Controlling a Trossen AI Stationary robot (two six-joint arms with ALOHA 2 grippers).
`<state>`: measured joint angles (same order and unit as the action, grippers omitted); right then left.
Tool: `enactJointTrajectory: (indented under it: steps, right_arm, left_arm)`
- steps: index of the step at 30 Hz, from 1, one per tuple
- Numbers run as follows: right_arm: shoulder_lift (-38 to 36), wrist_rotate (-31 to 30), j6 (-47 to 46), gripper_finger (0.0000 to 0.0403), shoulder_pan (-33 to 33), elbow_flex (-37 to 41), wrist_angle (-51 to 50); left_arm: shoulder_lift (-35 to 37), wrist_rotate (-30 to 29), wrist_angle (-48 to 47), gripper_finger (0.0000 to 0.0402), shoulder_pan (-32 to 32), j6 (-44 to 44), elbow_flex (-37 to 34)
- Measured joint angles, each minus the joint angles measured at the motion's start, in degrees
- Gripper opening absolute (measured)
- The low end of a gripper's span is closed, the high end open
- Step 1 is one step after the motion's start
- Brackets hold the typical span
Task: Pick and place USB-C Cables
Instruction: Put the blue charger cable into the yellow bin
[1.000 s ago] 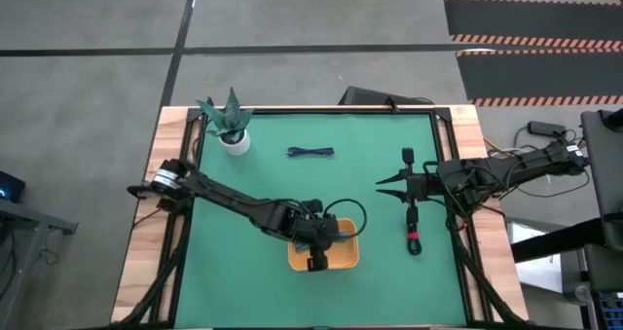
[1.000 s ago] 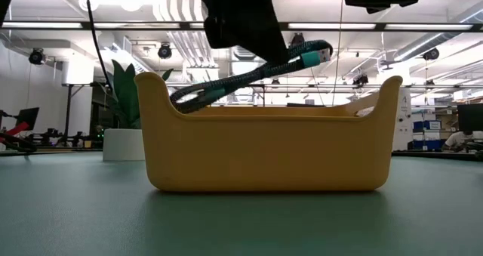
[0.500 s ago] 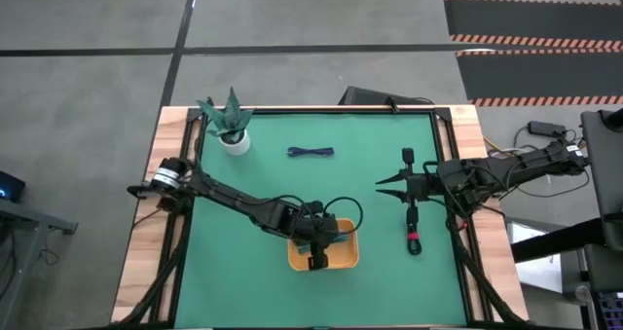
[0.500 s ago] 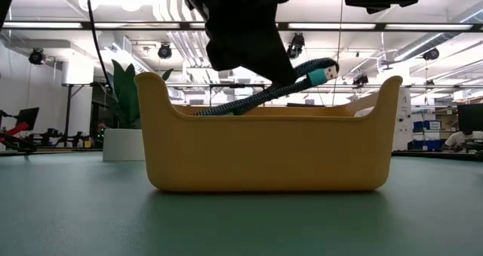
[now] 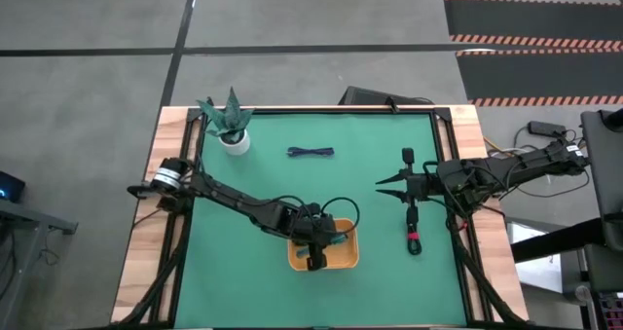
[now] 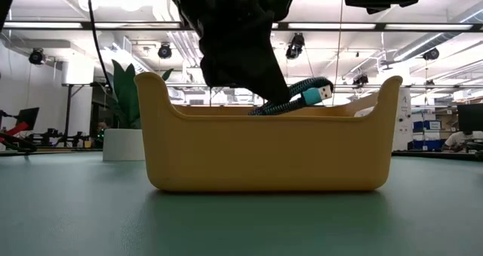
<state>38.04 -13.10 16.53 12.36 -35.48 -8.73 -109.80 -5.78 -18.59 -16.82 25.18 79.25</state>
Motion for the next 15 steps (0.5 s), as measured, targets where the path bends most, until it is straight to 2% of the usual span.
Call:
enactJointTrajectory:
  steps: [15]
  right_arm:
    - [0.0, 0.0, 0.1, 0.0068, 0.0, 0.0, 0.0]
  left_arm:
    - [0.0, 0.0, 0.2, 0.0020, 0.3, 0.1, -0.1]
